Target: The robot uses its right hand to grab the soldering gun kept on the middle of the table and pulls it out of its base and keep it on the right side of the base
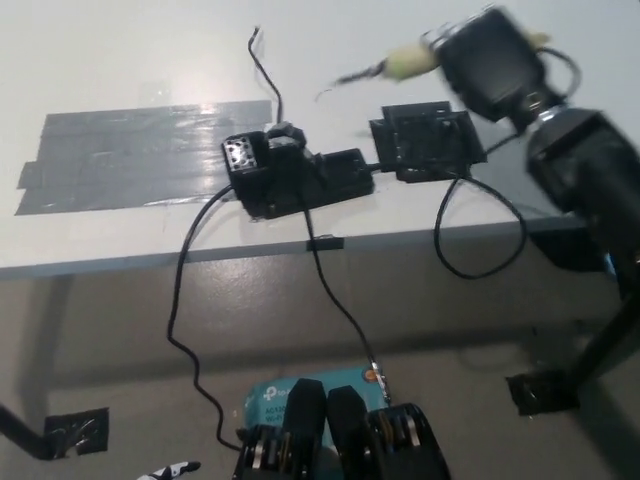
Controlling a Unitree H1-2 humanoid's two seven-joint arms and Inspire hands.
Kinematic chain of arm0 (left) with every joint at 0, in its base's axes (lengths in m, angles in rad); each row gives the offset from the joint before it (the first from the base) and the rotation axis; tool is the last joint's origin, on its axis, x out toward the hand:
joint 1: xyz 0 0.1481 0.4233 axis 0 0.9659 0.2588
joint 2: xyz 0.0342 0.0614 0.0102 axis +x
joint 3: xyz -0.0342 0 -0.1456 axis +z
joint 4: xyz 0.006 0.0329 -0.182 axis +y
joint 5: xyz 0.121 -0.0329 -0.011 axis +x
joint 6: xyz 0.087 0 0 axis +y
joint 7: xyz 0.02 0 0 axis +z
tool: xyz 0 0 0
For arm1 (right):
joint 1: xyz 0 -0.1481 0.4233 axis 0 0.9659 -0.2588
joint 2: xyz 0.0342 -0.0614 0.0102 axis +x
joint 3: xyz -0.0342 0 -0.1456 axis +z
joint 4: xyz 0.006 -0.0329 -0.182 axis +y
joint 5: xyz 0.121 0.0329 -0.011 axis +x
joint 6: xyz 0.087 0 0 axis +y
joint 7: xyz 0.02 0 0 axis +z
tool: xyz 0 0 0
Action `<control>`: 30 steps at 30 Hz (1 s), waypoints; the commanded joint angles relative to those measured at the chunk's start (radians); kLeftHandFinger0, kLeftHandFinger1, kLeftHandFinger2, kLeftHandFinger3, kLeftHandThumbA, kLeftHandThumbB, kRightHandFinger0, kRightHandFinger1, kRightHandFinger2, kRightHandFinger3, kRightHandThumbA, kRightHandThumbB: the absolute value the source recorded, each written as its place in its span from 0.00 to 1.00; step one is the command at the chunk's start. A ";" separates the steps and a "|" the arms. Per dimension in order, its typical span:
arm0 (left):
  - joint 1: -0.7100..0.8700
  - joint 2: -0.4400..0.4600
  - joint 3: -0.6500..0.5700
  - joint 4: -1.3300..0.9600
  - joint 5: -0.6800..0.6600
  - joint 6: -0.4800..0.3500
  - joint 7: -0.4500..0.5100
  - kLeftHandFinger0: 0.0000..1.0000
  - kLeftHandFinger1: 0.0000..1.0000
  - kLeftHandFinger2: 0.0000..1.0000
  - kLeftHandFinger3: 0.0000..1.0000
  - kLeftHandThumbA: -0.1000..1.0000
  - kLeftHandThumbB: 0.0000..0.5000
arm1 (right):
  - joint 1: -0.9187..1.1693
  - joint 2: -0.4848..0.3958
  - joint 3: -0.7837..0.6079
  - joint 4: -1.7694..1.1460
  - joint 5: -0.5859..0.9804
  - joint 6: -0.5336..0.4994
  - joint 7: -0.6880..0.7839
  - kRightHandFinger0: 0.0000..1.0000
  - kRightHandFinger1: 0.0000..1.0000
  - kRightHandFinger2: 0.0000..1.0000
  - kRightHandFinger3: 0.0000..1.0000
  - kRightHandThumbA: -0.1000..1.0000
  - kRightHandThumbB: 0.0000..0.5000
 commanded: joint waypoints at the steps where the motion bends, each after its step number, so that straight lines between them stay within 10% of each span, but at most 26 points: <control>1: 0.011 0.026 0.007 -0.016 0.021 0.012 -0.016 0.71 0.82 0.86 1.00 0.65 0.45 | -0.026 -0.026 -0.055 -0.035 0.016 0.028 -0.042 0.00 0.00 0.10 0.17 0.00 0.46; 3: 0.016 0.023 0.008 -0.019 0.021 0.012 -0.016 0.71 0.81 0.86 1.00 0.64 0.45 | -0.003 -0.030 -0.067 -0.045 0.023 0.031 -0.027 0.00 0.08 0.11 0.00 0.00 0.21; 7: 0.019 0.022 0.003 -0.023 0.023 0.012 -0.014 0.68 0.79 0.84 0.99 0.65 0.45 | 0.047 -0.041 -0.097 -0.074 0.033 0.026 -0.019 0.00 0.17 0.39 0.04 0.08 0.00; 18: 0.025 0.016 0.024 -0.019 0.019 0.012 -0.018 0.64 0.75 0.82 0.97 0.64 0.48 | 0.057 -0.053 -0.134 -0.064 0.020 0.073 -0.005 0.00 0.10 0.46 0.07 0.00 0.08; 20: 0.022 0.026 0.010 -0.023 0.026 0.012 -0.018 0.67 0.78 0.84 0.99 0.66 0.47 | 0.080 -0.038 -0.166 -0.106 0.049 0.131 0.098 0.00 0.09 0.42 0.20 0.05 0.07; 24: 0.022 0.021 0.008 -0.026 0.031 0.012 -0.021 0.68 0.77 0.83 0.97 0.66 0.47 | 0.101 -0.020 -0.175 -0.113 0.054 0.174 0.180 0.00 0.08 0.40 0.04 0.16 0.00; 30: 0.007 0.017 0.006 -0.026 0.030 0.012 -0.034 0.69 0.79 0.84 0.98 0.66 0.47 | 0.134 0.003 -0.186 -0.138 0.067 0.205 0.266 0.00 0.13 0.46 0.11 0.00 0.12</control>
